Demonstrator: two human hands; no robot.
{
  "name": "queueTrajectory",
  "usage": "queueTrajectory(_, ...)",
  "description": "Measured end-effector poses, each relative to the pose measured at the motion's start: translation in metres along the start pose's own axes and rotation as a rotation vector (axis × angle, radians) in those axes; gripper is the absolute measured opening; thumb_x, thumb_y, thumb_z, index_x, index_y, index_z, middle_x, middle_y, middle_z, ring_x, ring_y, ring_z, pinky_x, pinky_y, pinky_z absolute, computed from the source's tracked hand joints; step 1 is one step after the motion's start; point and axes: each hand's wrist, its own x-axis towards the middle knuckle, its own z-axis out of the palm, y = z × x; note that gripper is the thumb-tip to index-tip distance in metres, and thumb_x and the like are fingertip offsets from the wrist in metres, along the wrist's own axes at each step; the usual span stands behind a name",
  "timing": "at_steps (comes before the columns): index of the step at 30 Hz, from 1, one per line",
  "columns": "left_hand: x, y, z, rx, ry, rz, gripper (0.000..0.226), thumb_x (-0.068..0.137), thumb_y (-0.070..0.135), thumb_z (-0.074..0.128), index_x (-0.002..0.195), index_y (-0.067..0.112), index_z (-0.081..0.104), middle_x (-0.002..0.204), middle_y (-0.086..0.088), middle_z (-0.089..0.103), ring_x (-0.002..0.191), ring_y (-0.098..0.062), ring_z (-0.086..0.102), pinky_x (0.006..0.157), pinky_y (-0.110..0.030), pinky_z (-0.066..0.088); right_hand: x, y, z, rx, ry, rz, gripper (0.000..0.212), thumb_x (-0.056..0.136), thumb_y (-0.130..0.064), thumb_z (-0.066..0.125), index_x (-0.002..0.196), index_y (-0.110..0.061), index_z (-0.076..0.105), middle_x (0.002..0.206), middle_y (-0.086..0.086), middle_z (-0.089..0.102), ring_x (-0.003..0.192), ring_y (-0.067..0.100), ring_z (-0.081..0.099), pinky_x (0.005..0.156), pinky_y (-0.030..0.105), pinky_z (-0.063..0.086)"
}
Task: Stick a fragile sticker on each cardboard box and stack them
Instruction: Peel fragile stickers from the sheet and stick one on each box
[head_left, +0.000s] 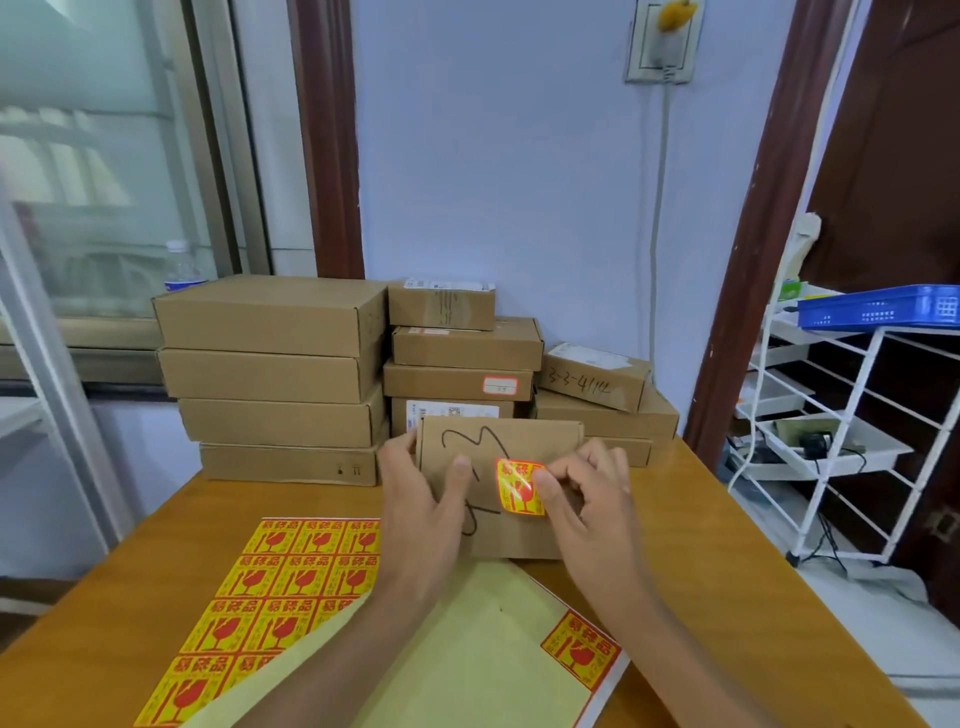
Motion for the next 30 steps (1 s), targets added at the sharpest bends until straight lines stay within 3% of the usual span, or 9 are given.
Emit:
queueTrajectory(4, -0.005, -0.004, 0.003, -0.012, -0.063, 0.006, 0.058, 0.096, 0.051, 0.057, 0.143, 0.031, 0.03, 0.125, 0.015, 0.058, 0.112, 0.003, 0.058, 0.095, -0.037, 0.057, 0.0, 0.002, 0.002, -0.165, 0.12, -0.043, 0.023, 0.097, -0.041, 0.064, 0.078, -0.027, 0.066, 0.081, -0.015, 0.048, 0.085, 0.013, 0.044, 0.071, 0.029, 0.038)
queueTrajectory(7, -0.005, -0.003, 0.004, -0.012, -0.089, 0.009, 0.068, 0.092, 0.053, 0.063, 0.145, 0.032, 0.027, 0.128, 0.013, 0.056, 0.116, 0.0, 0.058, 0.096, -0.035, 0.056, -0.001, 0.002, 0.006, -0.248, 0.125, -0.092, 0.022, 0.097, -0.038, 0.065, 0.079, -0.026, 0.067, 0.081, -0.015, 0.052, 0.082, 0.012, 0.044, 0.073, 0.034, 0.039)
queueTrajectory(11, -0.002, -0.004, 0.002, 0.02, -0.095, 0.023, 0.073, 0.088, 0.053, 0.069, 0.144, 0.034, 0.027, 0.132, 0.01, 0.052, 0.118, -0.005, 0.056, 0.093, -0.025, 0.053, -0.005, -0.003, 0.012, -0.257, 0.088, -0.129, 0.021, 0.097, -0.038, 0.066, 0.079, -0.027, 0.066, 0.081, -0.017, 0.051, 0.081, 0.008, 0.042, 0.07, 0.032, 0.04)
queueTrajectory(16, 0.0, -0.006, 0.002, -0.002, -0.104, 0.079, 0.062, 0.092, 0.056, 0.063, 0.139, 0.033, 0.03, 0.126, 0.02, 0.052, 0.114, 0.005, 0.055, 0.091, -0.027, 0.053, -0.003, -0.003, 0.008, -0.212, 0.099, -0.073, 0.021, 0.097, -0.038, 0.065, 0.078, -0.031, 0.06, 0.076, -0.02, 0.044, 0.076, 0.009, 0.043, 0.069, 0.028, 0.038)
queueTrajectory(21, 0.003, -0.008, 0.003, -0.001, -0.114, 0.106, 0.059, 0.093, 0.053, 0.064, 0.138, 0.034, 0.03, 0.127, 0.02, 0.051, 0.116, 0.001, 0.056, 0.094, -0.034, 0.054, -0.003, -0.006, 0.006, -0.21, 0.078, -0.057, 0.02, 0.096, -0.038, 0.065, 0.077, -0.033, 0.058, 0.074, -0.022, 0.042, 0.076, 0.005, 0.045, 0.072, 0.024, 0.037)
queueTrajectory(24, 0.004, -0.008, 0.002, -0.009, -0.128, 0.115, 0.061, 0.091, 0.055, 0.064, 0.137, 0.037, 0.029, 0.128, 0.017, 0.052, 0.117, 0.0, 0.057, 0.093, -0.029, 0.053, -0.002, -0.007, 0.004, -0.239, 0.055, -0.075, 0.02, 0.096, -0.041, 0.061, 0.079, -0.037, 0.052, 0.076, -0.022, 0.042, 0.076, -0.003, 0.042, 0.071, 0.019, 0.033)
queueTrajectory(30, 0.008, -0.011, 0.004, -0.013, -0.149, 0.112, 0.066, 0.085, 0.056, 0.067, 0.134, 0.041, 0.027, 0.127, 0.014, 0.053, 0.115, 0.0, 0.058, 0.088, -0.025, 0.055, 0.0, -0.012, -0.002, -0.296, 0.049, -0.08, 0.02, 0.098, -0.042, 0.056, 0.08, -0.038, 0.048, 0.073, -0.02, 0.04, 0.066, -0.007, 0.039, 0.066, 0.022, 0.037)
